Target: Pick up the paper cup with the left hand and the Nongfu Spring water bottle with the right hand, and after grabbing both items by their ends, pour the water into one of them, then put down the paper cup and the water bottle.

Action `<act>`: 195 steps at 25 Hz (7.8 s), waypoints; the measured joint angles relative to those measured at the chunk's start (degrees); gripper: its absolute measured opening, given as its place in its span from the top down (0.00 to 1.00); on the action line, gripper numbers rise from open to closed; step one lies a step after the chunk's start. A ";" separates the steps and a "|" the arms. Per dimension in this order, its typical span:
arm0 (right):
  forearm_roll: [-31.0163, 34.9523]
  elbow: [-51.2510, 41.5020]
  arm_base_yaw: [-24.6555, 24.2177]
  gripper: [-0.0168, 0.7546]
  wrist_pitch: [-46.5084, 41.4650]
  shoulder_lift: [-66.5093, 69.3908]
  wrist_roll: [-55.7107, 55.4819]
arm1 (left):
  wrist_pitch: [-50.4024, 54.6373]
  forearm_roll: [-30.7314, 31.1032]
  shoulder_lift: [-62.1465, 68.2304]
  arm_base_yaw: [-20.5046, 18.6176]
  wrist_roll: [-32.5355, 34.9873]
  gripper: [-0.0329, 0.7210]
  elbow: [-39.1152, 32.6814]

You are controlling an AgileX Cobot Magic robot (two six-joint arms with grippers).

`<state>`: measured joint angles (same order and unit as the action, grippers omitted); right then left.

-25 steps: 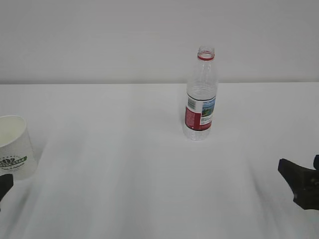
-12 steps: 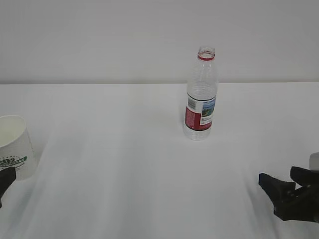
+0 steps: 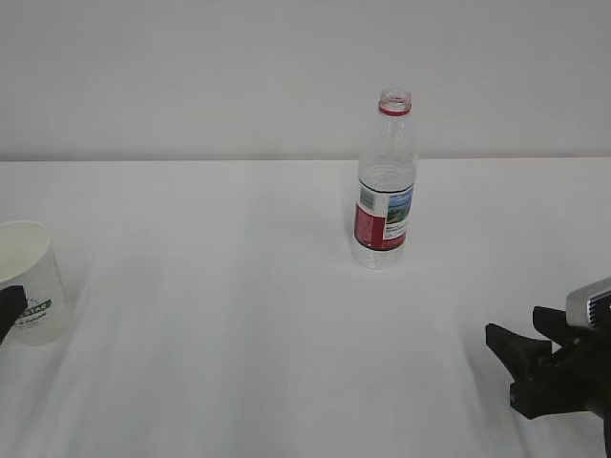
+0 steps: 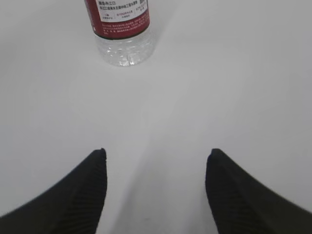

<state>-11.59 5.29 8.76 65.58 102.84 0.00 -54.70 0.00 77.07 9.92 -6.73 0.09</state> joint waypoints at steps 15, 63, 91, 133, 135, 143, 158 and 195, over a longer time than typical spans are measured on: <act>-0.47 4.01 0.00 0.38 0.13 0.05 4.75 | -2.43 4.59 0.00 0.00 -0.13 0.28 0.00; -5.90 15.90 0.13 0.12 0.13 3.19 2.93 | -11.17 0.00 15.46 0.00 2.61 0.26 0.44; -13.14 30.46 0.13 0.12 0.13 17.31 2.76 | -11.17 -1.21 15.46 0.00 2.61 0.26 0.44; -18.57 49.94 3.71 0.34 -3.18 28.60 -1.48 | -11.26 -1.60 15.46 0.00 2.69 0.26 0.44; -18.98 49.94 3.71 0.37 -2.83 28.60 -1.48 | -11.26 -1.60 15.46 0.00 2.73 0.27 0.44; -19.30 48.92 3.71 0.39 -1.28 28.73 -3.46 | -11.26 -1.60 15.46 0.00 3.89 0.29 0.44; -19.19 43.16 3.71 0.39 1.17 26.71 -2.58 | -11.26 -1.50 15.46 0.00 5.01 0.29 0.44; -13.27 23.58 3.71 0.39 -3.03 6.64 0.79 | -11.26 -1.73 15.46 0.00 5.11 0.16 0.44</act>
<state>-24.86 28.87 12.46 62.55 109.48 0.79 -65.96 -1.73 92.53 9.92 -1.63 0.53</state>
